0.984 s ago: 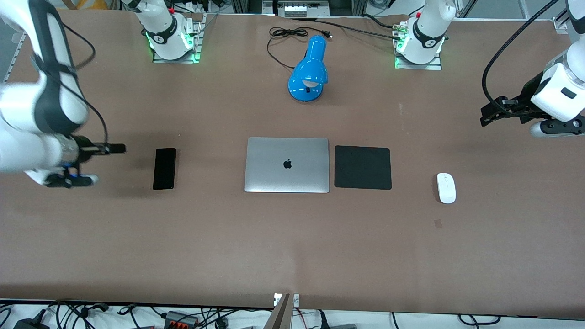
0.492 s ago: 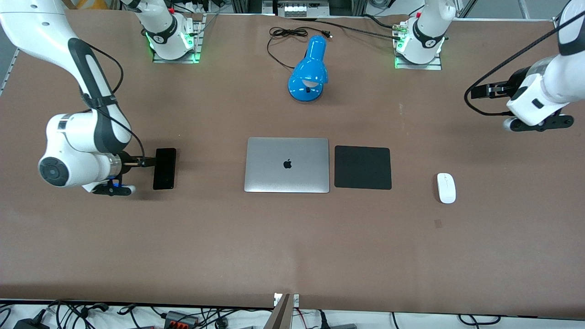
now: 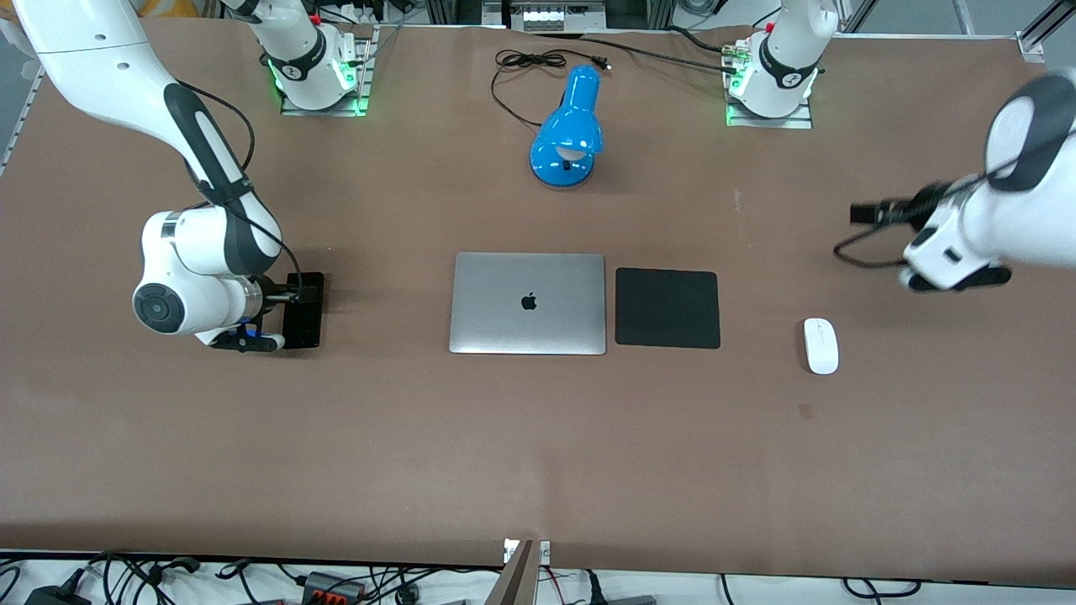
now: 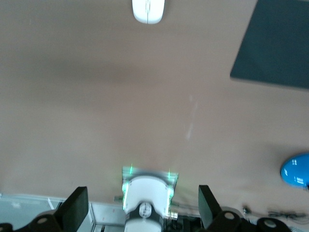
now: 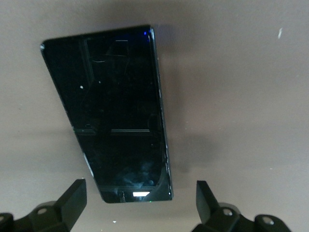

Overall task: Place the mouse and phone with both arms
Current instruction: 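Grasp the black phone with the right gripper while the left gripper reaches the mouse, then grasp the white mouse with the left gripper, then carry the white mouse onto the black mouse pad with the left gripper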

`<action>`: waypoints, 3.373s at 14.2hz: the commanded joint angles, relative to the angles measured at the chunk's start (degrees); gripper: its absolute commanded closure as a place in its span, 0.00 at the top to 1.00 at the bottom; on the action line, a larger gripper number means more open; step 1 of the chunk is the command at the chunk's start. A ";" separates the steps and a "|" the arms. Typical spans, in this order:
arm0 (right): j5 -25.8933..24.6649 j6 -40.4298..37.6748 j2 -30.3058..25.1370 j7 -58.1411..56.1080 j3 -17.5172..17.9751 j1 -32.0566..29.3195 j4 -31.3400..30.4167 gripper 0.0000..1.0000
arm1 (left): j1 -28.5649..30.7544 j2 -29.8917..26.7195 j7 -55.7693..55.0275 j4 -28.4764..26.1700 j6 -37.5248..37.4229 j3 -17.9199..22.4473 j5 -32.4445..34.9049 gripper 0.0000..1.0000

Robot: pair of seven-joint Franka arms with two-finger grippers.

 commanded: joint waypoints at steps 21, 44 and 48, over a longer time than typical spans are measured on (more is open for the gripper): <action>0.32 6.50 0.05 1.12 0.18 0.40 -5.03 1.00 | 4.80 18.93 8.74 -16.28 65.07 -0.84 2.46 1.00; 1.81 11.33 -0.39 5.07 2.11 0.40 -8.28 1.00 | -2.73 12.59 -24.10 -16.54 49.41 -19.21 3.33 0.27; 1.73 11.34 -0.39 5.00 2.21 0.67 -8.20 1.00 | -6.00 15.67 -34.14 -16.63 51.79 -19.39 15.09 0.26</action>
